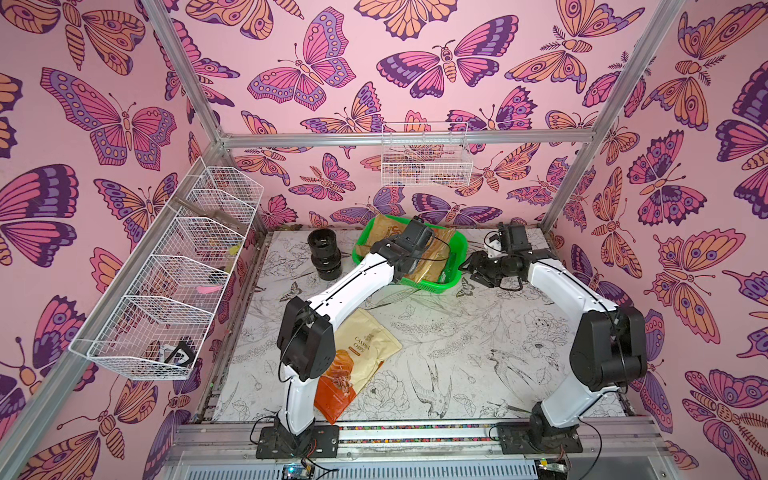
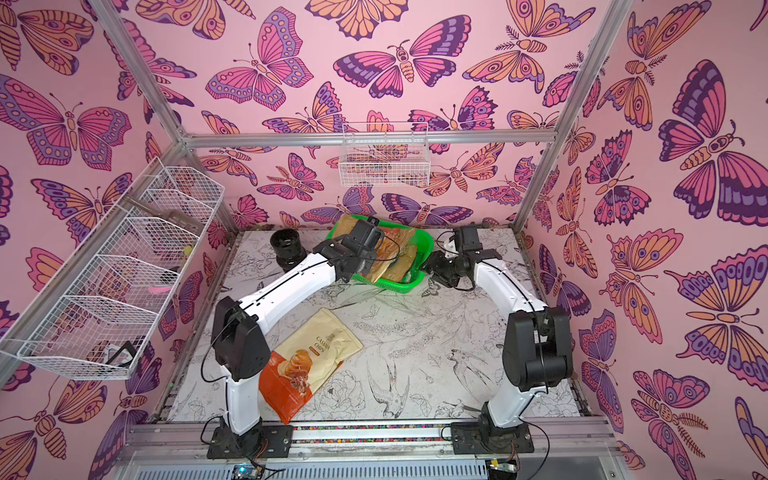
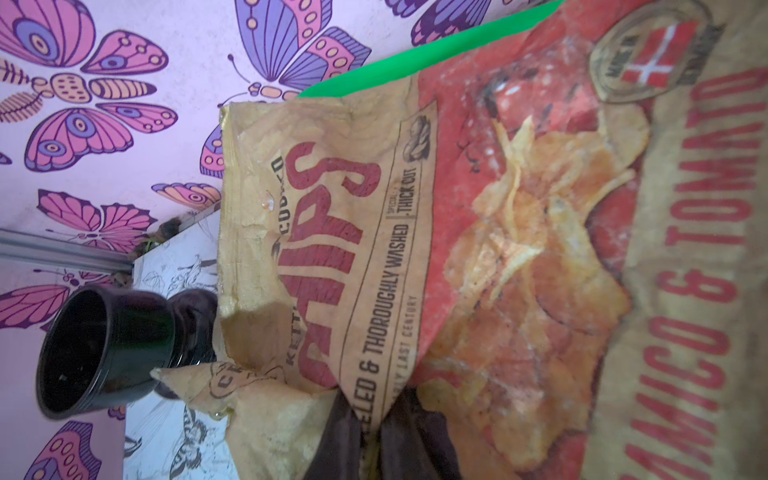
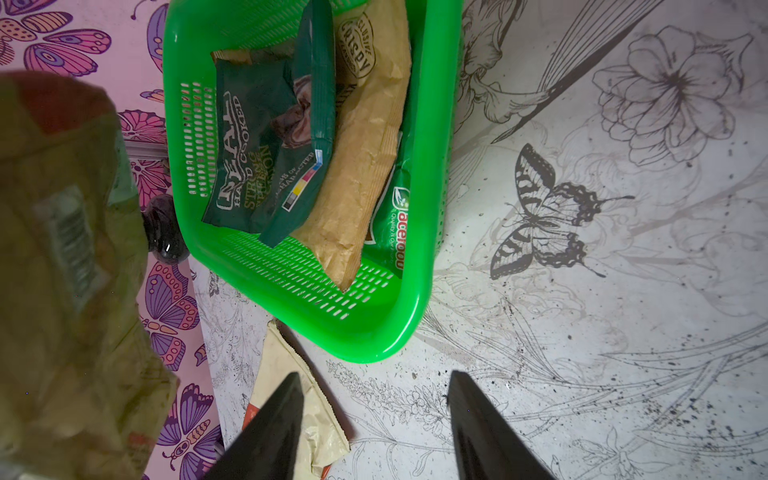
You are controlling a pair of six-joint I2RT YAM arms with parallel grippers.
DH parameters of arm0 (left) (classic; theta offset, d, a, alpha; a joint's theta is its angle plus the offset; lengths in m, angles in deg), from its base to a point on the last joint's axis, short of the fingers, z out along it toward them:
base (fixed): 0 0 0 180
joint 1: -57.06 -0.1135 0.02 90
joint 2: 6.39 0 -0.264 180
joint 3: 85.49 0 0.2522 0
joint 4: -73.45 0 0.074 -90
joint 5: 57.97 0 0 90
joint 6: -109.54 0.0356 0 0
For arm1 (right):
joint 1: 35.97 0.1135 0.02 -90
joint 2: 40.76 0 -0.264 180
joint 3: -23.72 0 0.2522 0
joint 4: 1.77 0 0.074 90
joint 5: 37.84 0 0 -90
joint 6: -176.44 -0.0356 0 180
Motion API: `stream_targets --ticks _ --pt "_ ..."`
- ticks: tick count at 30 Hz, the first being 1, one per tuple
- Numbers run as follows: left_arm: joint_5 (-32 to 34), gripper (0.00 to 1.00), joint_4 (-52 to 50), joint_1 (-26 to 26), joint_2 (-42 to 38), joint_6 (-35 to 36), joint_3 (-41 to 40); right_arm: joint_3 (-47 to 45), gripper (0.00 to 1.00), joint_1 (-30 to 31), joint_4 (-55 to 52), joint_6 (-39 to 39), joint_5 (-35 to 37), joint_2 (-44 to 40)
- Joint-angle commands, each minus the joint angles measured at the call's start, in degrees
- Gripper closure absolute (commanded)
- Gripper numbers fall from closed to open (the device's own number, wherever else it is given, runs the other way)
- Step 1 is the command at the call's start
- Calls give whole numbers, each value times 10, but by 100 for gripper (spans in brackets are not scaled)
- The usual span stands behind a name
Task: Put the potato chips into the basket
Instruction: Place the potato chip in the basket.
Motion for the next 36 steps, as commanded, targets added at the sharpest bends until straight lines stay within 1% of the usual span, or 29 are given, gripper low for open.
stream_targets --ticks 1,8,13,20,21,22,23,24,26,28,32,36 --pt "21 100 20 -4 38 5 54 -9 41 -5 -1 2 6 -18" --pt "21 100 19 -6 112 -8 128 -15 41 -6 5 0 7 -22" --pt "39 100 19 -7 152 -16 165 -14 41 -10 3 3 9 -23" --pt "39 100 20 -7 200 -48 216 -18 41 -44 3 3 11 -29" --pt "24 95 20 -7 204 -51 220 -19 41 -48 3 3 11 -32" --pt "9 84 19 -7 206 -53 224 -19 41 -49 3 3 11 -33" --pt "-9 67 19 -7 208 -56 226 -20 41 -50 4 4 11 -33" --pt "-17 56 20 -7 207 -59 226 -20 41 -50 4 3 11 -34" --pt "-11 44 20 -7 203 -65 221 -20 41 -50 6 2 10 -34" --pt "4 42 20 -7 200 -65 216 -19 41 -50 6 2 12 -34" --pt "21 42 19 -9 189 -62 203 -14 42 -49 8 1 6 -27" --pt "-14 42 19 -18 183 -88 188 -9 43 -39 17 -6 -10 -18"
